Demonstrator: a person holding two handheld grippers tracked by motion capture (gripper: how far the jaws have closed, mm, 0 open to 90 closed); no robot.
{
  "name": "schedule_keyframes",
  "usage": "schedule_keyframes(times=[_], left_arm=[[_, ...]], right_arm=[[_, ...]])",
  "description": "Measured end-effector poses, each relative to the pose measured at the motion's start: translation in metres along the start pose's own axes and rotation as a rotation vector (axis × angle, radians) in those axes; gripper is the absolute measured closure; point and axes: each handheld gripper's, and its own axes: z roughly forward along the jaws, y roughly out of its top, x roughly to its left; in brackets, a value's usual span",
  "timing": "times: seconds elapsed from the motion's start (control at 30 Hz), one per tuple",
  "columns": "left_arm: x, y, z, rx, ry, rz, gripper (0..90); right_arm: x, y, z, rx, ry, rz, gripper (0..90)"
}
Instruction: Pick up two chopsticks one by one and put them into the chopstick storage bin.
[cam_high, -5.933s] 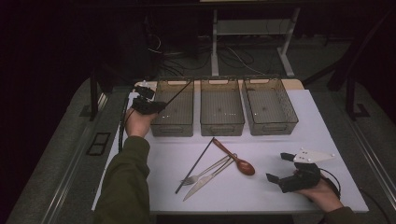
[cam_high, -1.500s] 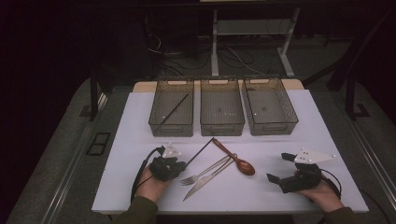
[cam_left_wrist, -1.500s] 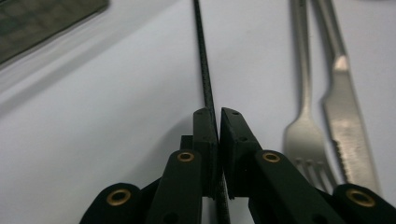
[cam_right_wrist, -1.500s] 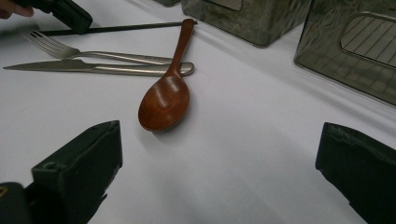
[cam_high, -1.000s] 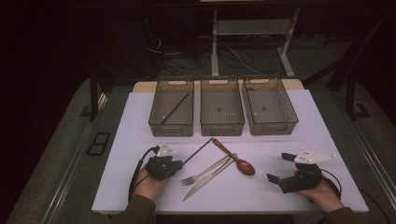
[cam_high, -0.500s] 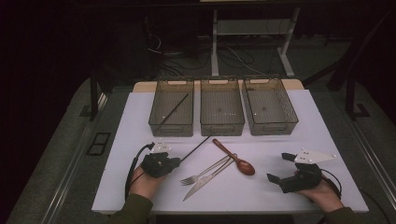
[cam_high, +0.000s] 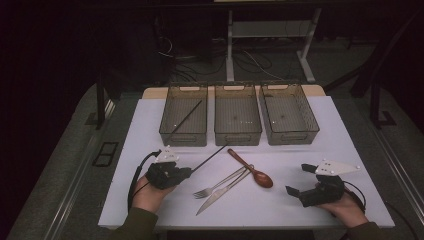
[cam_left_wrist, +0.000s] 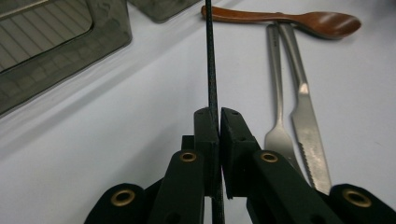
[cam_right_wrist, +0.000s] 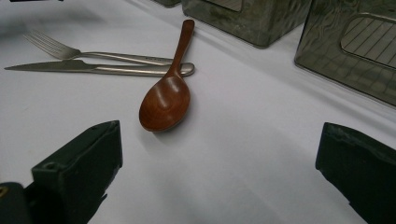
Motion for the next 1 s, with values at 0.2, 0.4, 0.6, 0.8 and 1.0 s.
schedule_keyframes(times=[0.2,0.4,0.6,0.8,1.0], left_arm=[[-0.001,0.004,-0.007,-0.004,-0.021,0.022,85.0],[-0.005,0.01,-0.011,-0.021,-0.036,0.029,85.0],[-0.004,0.017,-0.013,-0.026,-0.058,0.037,85.0],[0.0,0.024,-0.018,-0.034,-0.055,0.036,85.0],[0.005,0.029,-0.022,-0.05,-0.047,0.03,85.0]], right_arm=[[0.0,0.0,0.0,0.002,-0.001,-0.001,0.1],[0.0,0.0,0.001,0.003,0.001,0.001,0.1],[-0.001,0.0,0.001,-0.001,0.004,0.008,0.1],[0.0,-0.001,0.004,-0.009,0.014,0.021,0.1],[0.0,-0.001,0.006,-0.007,0.018,0.023,0.1]])
